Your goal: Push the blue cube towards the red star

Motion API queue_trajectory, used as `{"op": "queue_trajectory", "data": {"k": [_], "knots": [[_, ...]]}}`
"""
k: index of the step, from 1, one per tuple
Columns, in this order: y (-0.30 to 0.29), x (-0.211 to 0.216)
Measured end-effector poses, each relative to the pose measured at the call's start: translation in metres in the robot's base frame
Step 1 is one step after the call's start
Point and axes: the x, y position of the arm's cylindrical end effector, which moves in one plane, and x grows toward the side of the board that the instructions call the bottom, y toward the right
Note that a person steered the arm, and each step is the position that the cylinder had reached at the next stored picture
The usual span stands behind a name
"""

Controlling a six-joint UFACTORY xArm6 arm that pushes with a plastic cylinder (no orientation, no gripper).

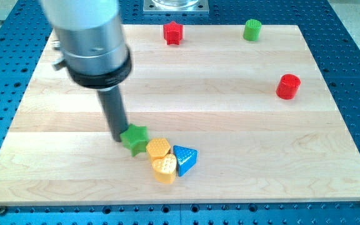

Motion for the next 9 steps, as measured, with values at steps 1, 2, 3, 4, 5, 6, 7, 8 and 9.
{"op": "queue_trajectory", "data": {"k": [1, 2, 3, 4, 5, 6, 7, 8, 9], "knots": [[0.009, -0.003], [-0.04, -0.003], [-0.142, -0.003], [-0.179, -0.013], [-0.185, -0.07], [-0.188, -0.133], [-0.219, -0.175], [-0.219, -0.22], [-0.19, -0.257]]}}
